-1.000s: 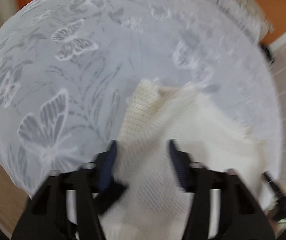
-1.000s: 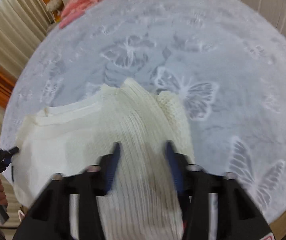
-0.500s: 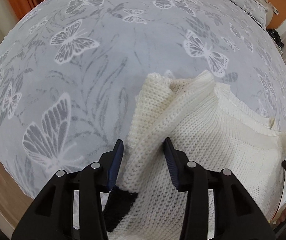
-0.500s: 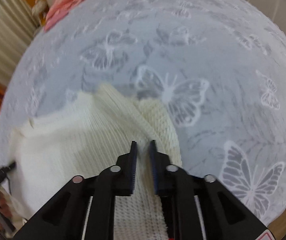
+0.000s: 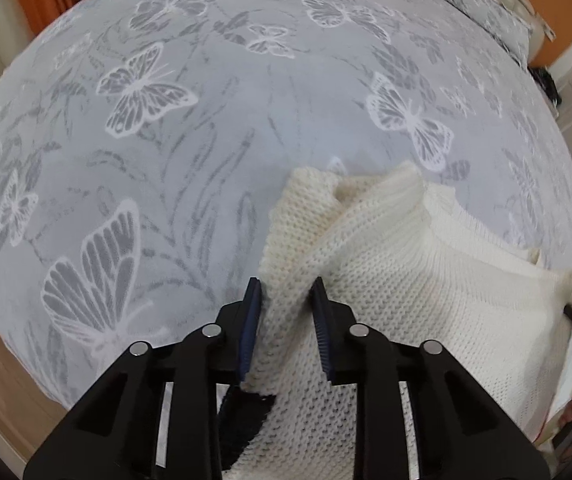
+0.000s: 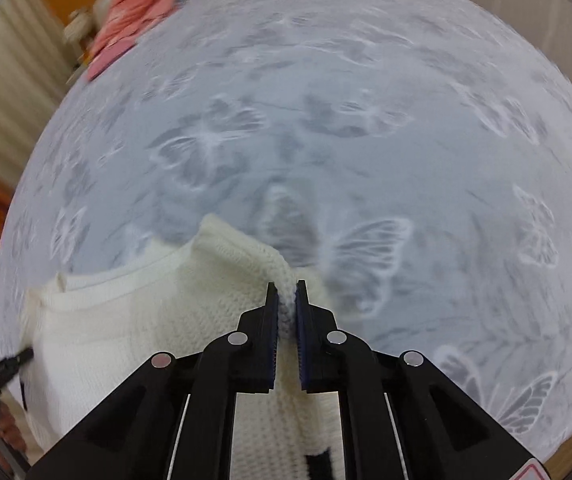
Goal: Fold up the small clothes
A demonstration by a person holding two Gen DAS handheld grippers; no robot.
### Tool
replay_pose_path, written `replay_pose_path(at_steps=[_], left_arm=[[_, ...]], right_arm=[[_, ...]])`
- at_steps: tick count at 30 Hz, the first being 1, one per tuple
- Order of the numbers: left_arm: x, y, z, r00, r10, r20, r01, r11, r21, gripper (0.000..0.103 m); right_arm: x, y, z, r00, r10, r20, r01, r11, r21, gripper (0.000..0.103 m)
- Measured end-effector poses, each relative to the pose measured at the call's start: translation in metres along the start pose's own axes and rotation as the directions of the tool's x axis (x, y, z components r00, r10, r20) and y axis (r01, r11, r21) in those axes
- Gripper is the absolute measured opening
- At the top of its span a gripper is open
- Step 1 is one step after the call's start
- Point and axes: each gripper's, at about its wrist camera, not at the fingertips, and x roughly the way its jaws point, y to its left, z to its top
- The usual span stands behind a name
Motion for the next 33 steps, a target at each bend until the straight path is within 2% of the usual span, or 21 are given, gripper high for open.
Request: replay_pose_path(at_steps=[2,4,5,8,9,11,13,15,16,17,18,19,20,23,25,27,29,30,31,32,33], left_arm=[[0.004,0.002,0.002,1.000,0.001,-0.003,-0.001,1.000,-0.008,0.024],[0.006,-0.001,0.002,1.000,0.019,0.004,-0.019,1.000,0.007,0.025],[0.005,-0.003,0.003,1.000,0.026,0.003,-0.026,1.000,0.009,0.026],[-0.013,-0.006,0.004,0.999,-0.028,0.023,0.028,1.000,0.007,0.030],[-0.019,-0.007,0.004,0.998,-0.055,0.042,0.055,0.998,0.007,0.034],[-0.025,-0.011,0.009,0.994,-0.092,0.065,0.091,0.996,0.008,0.057],[-0.022,-0.019,0.016,0.994,-0.079,0.074,0.078,0.997,0.019,0.059],[-0.007,-0.033,0.024,0.997,-0.066,0.046,0.063,0.996,0.058,0.058],[0.002,-0.039,0.026,0.998,-0.058,0.030,0.055,0.996,0.075,0.054],[0.012,-0.045,0.029,1.000,-0.028,0.012,0.027,0.995,0.097,0.033],[0.017,-0.048,0.032,1.000,0.012,0.004,-0.012,0.993,0.114,0.023],[0.014,-0.050,0.036,1.000,0.002,0.017,-0.004,0.993,0.116,0.010],[0.009,-0.049,0.039,0.999,-0.029,0.034,0.026,0.994,0.108,0.004],[-0.001,-0.039,0.050,0.996,-0.035,0.077,0.030,0.997,0.067,0.004],[0.010,-0.032,0.055,0.998,-0.008,0.059,0.005,0.999,0.045,0.004],[0.030,-0.032,0.054,1.000,0.009,0.010,-0.010,0.998,0.057,0.007],[0.025,-0.036,0.051,0.999,0.016,0.035,-0.019,0.996,0.086,0.014],[0.017,-0.036,0.050,0.999,-0.011,0.034,0.008,0.996,0.085,0.022],[0.009,-0.034,0.048,0.998,-0.047,0.032,0.045,0.996,0.077,0.041],[-0.006,-0.028,0.041,0.994,-0.097,0.046,0.094,0.994,0.060,0.059],[-0.017,-0.022,0.034,0.992,-0.111,0.065,0.108,0.993,0.048,0.066]], right_arm=[[0.019,-0.012,-0.002,0.998,0.020,-0.053,-0.019,1.000,0.024,0.007],[0.018,-0.011,0.000,0.998,0.046,-0.048,-0.045,0.999,0.023,0.013],[0.012,-0.011,0.002,0.995,0.087,-0.046,-0.085,0.995,0.045,0.015],[-0.010,-0.007,-0.001,0.991,0.133,-0.001,-0.133,0.991,0.025,0.029],[-0.015,-0.005,-0.004,0.991,0.130,0.013,-0.130,0.992,0.005,0.038],[-0.017,0.001,-0.006,0.992,0.122,0.014,-0.122,0.992,-0.011,0.044],[-0.009,0.011,-0.003,0.994,0.111,-0.004,-0.112,0.993,-0.025,0.054],[0.002,0.017,0.002,0.995,0.096,-0.024,-0.097,0.994,-0.041,0.054],[0.012,0.023,0.004,0.995,0.090,-0.043,-0.092,0.994,-0.054,0.040],[0.016,0.027,0.005,0.996,0.075,-0.046,-0.078,0.994,-0.070,0.023],[0.017,0.027,0.008,0.997,0.068,-0.046,-0.071,0.994,-0.081,0.012],[0.012,0.028,0.013,0.995,0.092,-0.033,-0.095,0.993,-0.075,0.007],[0.004,0.027,0.015,0.993,0.118,-0.008,-0.118,0.991,-0.066,0.007],[-0.014,0.018,0.025,0.988,0.143,0.062,-0.141,0.989,-0.043,0.007],[0.009,0.008,0.026,0.994,0.112,0.005,-0.112,0.994,-0.020,0.008],[0.039,0.004,0.021,0.992,0.083,-0.098,-0.086,0.996,-0.028,0.008],[0.027,0.002,0.019,0.991,0.116,-0.059,-0.117,0.993,-0.006,0.021],[0.019,0.001,0.018,0.991,0.130,-0.046,-0.129,0.992,0.007,0.037],[0.001,-0.001,0.014,0.990,0.143,-0.014,-0.142,0.990,0.018,0.046],[-0.011,-0.004,0.009,0.989,0.149,0.012,-0.149,0.989,0.016,0.048],[-0.023,-0.008,0.000,0.987,0.156,0.034,-0.157,0.988,0.009,0.052]])
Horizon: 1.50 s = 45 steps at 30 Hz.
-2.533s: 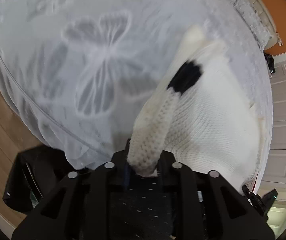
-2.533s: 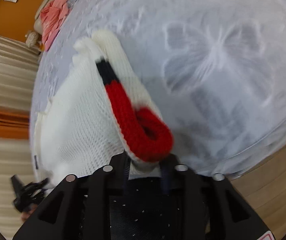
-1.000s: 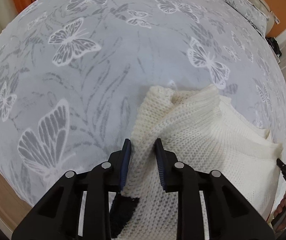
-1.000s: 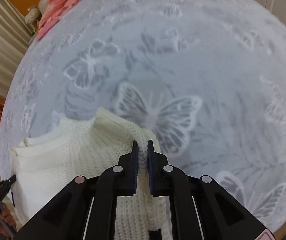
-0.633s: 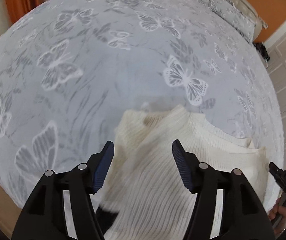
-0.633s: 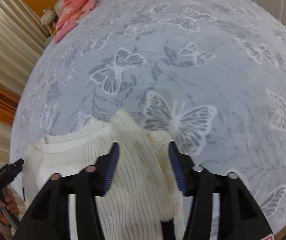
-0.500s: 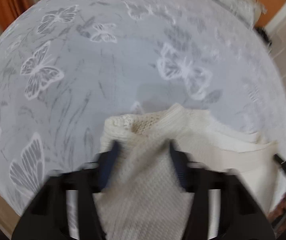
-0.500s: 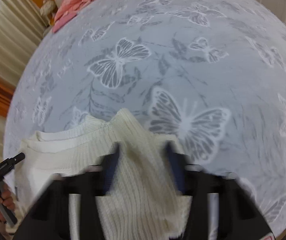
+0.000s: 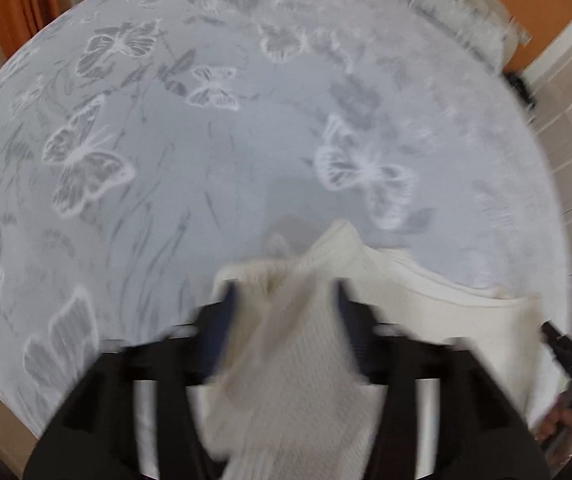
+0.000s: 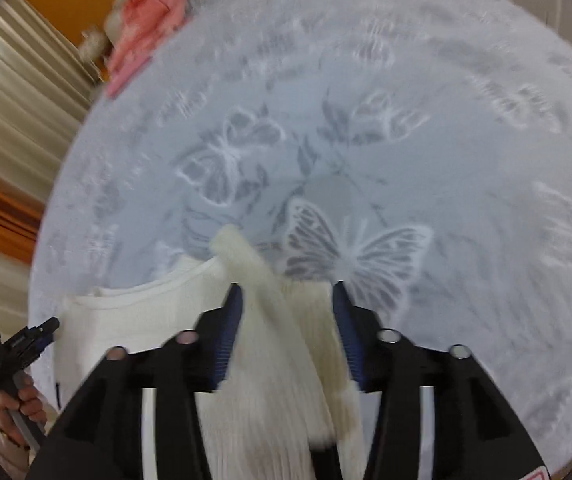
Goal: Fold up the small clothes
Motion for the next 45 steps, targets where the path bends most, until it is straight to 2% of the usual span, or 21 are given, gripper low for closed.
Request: replay_pose_path(at_steps=[2,3,7,9,10,12,13,14,15,16,17,18,22,25,28,29,32,35,38,41,45], left_arm=[[-0.024,0.012,-0.022,0.999,-0.019,0.026,0.019,1.000,-0.006,0.079],[-0.028,0.017,-0.033,1.000,-0.026,0.018,0.026,1.000,-0.015,0.081],[-0.022,0.049,-0.088,0.994,-0.020,-0.103,0.009,0.994,-0.108,0.082],[-0.009,0.063,-0.115,0.986,-0.030,-0.162,0.002,0.985,-0.173,0.082],[-0.012,0.067,-0.122,0.993,-0.044,-0.110,0.022,0.982,-0.190,0.082],[-0.012,0.067,-0.124,0.995,-0.030,-0.095,0.011,0.980,-0.199,0.081],[-0.013,0.067,-0.124,0.996,-0.022,-0.092,0.001,0.976,-0.218,0.077],[-0.015,0.068,-0.124,0.996,-0.021,-0.085,-0.001,0.969,-0.248,0.065],[-0.016,0.068,-0.123,0.995,-0.048,-0.083,0.023,0.962,-0.270,0.056],[-0.012,0.071,-0.120,0.991,-0.101,-0.083,0.072,0.951,-0.300,0.037],[-0.011,0.073,-0.119,0.982,-0.163,-0.090,0.122,0.928,-0.353,0.032],[-0.010,0.076,-0.122,0.979,-0.184,-0.091,0.134,0.909,-0.396,0.031],[-0.016,0.075,-0.125,0.978,-0.192,-0.085,0.136,0.888,-0.440,0.027],[-0.029,0.068,-0.124,0.977,-0.202,-0.069,0.153,0.890,-0.429,0.025],[-0.053,0.060,-0.117,0.970,-0.241,-0.024,0.211,0.893,-0.398,0.023],[-0.063,0.051,-0.114,0.968,-0.252,-0.007,0.233,0.902,-0.362,0.023],[-0.094,0.017,-0.104,0.951,-0.308,0.036,0.307,0.921,-0.241,0.023],[-0.114,-0.025,-0.100,0.928,-0.368,0.051,0.372,0.918,-0.139,0.023],[-0.118,-0.075,-0.102,0.908,-0.419,0.024,0.420,0.905,-0.065,0.023],[-0.112,-0.121,-0.109,0.906,-0.422,-0.028,0.423,0.906,0.010,0.023],[-0.103,-0.167,-0.123,0.912,-0.403,-0.075,0.409,0.908,0.091,0.023]], right_arm=[[-0.025,-0.010,-0.029,1.000,-0.006,0.006,0.006,1.000,0.008,0.058],[-0.029,-0.017,-0.040,1.000,-0.005,0.000,0.005,1.000,0.017,0.058],[-0.048,-0.036,-0.100,0.998,-0.065,-0.022,0.066,0.995,0.071,0.058],[-0.056,-0.041,-0.124,0.999,-0.043,-0.024,0.046,0.992,0.117,0.058],[-0.060,-0.039,-0.130,0.999,-0.035,-0.018,0.037,0.992,0.121,0.058],[-0.066,-0.028,-0.140,1.000,-0.014,-0.001,0.014,0.995,0.097,0.058],[-0.067,-0.019,-0.141,1.000,0.002,0.000,-0.002,0.997,0.080,0.058],[-0.066,-0.007,-0.140,1.000,0.025,-0.003,-0.024,0.998,0.055,0.057],[-0.065,0.005,-0.138,0.999,0.039,0.000,-0.039,0.999,0.031,0.045],[-0.064,0.019,-0.136,0.998,0.064,0.000,-0.064,0.998,0.004,0.022],[-0.059,0.039,-0.130,0.994,0.110,-0.018,-0.111,0.993,-0.035,0.014],[-0.051,0.058,-0.124,0.990,0.137,-0.043,-0.140,0.988,-0.070,0.006],[-0.019,0.130,-0.109,0.981,0.164,-0.108,-0.182,0.964,-0.192,0.004],[0.027,0.166,-0.105,0.969,0.126,-0.213,-0.179,0.951,-0.251,0.004],[0.084,0.167,-0.118,0.938,0.002,-0.346,-0.105,0.954,-0.279,0.000],[0.086,0.163,-0.119,0.944,0.033,-0.327,-0.124,0.957,-0.263,0.000],[0.087,0.148,-0.117,0.932,0.108,-0.347,-0.171,0.973,-0.155,0.000],[0.086,0.142,-0.120,0.930,0.131,-0.343,-0.187,0.973,-0.134,0.000],[0.084,0.142,-0.120,0.931,0.120,-0.344,-0.181,0.972,-0.148,0.000],[0.083,0.144,-0.113,0.928,0.160,-0.336,-0.215,0.967,-0.135,0.000],[0.052,0.113,-0.104,0.952,0.210,-0.224,-0.228,0.972,-0.057,0.002]])
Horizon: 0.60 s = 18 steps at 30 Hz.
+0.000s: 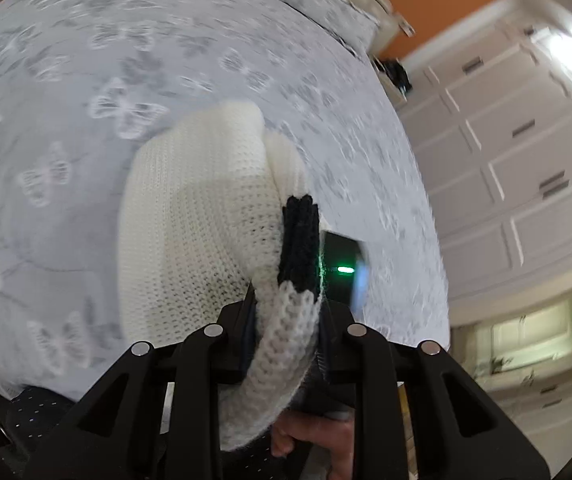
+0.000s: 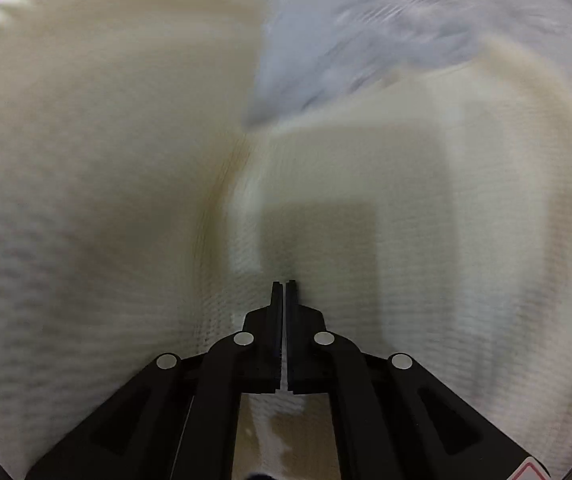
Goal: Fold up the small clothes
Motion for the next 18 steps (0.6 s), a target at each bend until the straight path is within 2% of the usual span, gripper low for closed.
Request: replay_pose_path(at_steps=[2,5,9,11,12,14,15,16,17,18], left_arm=[[0.020,-0.015,-0.004,0.999,0.013,-0.038,-0.012,1.000,0.019,0.023],[0.051,-0.037,-0.013,0.995,0.050,-0.087,-0.044,0.997,0.061,0.023],[0.090,-0.055,-0.037,0.981,0.120,-0.151,-0.101,0.986,0.131,0.025],[0.118,-0.061,-0.049,0.967,0.150,-0.204,-0.122,0.982,0.146,0.035],[0.123,-0.062,-0.055,0.963,0.158,-0.219,-0.130,0.982,0.140,0.036],[0.122,-0.061,-0.066,0.964,0.147,-0.224,-0.126,0.986,0.105,0.048],[0.113,-0.061,-0.069,0.972,0.135,-0.193,-0.118,0.989,0.094,0.052],[0.104,-0.062,-0.072,0.977,0.133,-0.167,-0.119,0.989,0.093,0.061],[0.089,-0.063,-0.074,0.980,0.147,-0.130,-0.135,0.986,0.097,0.069],[0.082,-0.062,-0.074,0.981,0.161,-0.109,-0.150,0.983,0.106,0.070]], right_arm=[[-0.029,-0.026,-0.007,0.998,0.000,0.065,-0.003,0.999,0.043,0.002],[-0.070,-0.064,-0.019,0.988,-0.046,0.149,0.031,0.994,0.101,0.008],[-0.113,-0.111,-0.038,0.977,-0.050,0.208,0.010,0.982,0.188,0.011],[-0.127,-0.125,-0.046,0.974,-0.029,0.224,-0.018,0.978,0.208,0.011],[-0.131,-0.126,-0.048,0.972,-0.031,0.231,-0.019,0.978,0.209,0.012],[-0.141,-0.130,-0.048,0.969,-0.022,0.245,-0.027,0.981,0.194,0.015],[-0.142,-0.123,-0.047,0.968,-0.003,0.250,-0.043,0.983,0.178,0.024],[-0.144,-0.123,-0.045,0.969,0.006,0.247,-0.050,0.984,0.171,0.034],[-0.142,-0.116,-0.040,0.971,0.022,0.240,-0.060,0.986,0.153,0.053],[-0.144,-0.114,-0.037,0.972,0.033,0.233,-0.066,0.988,0.138,0.062]])
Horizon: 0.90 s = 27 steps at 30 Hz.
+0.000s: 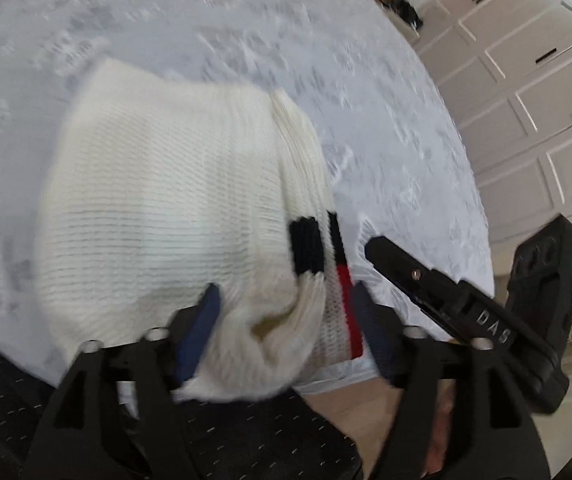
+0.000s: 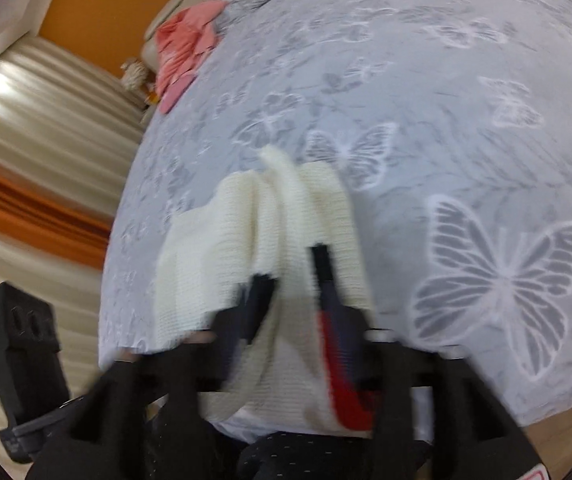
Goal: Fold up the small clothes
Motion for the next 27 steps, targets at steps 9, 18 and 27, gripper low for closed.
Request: replay_pose_path(at_steps=[9,18,27], left_arm=[[-0.041,0.040,-0.006,0.991,0.121,0.058,-0.120,0.992,-0.032,0.077],[-0.042,0.052,-0.026,0.997,0.083,0.006,-0.082,0.996,-0.032,0.077],[-0.037,0.088,-0.044,1.000,0.002,-0.008,-0.004,0.977,-0.213,0.078]], right_arm=[[0.070,0.032,0.006,0.987,-0.036,-0.159,0.035,0.999,-0.005,0.064],[0.045,0.054,0.018,0.989,0.102,-0.103,-0.107,0.993,-0.048,0.023],[0.039,-0.014,-0.009,0.991,0.010,-0.136,-0.005,0.999,0.043,0.039]])
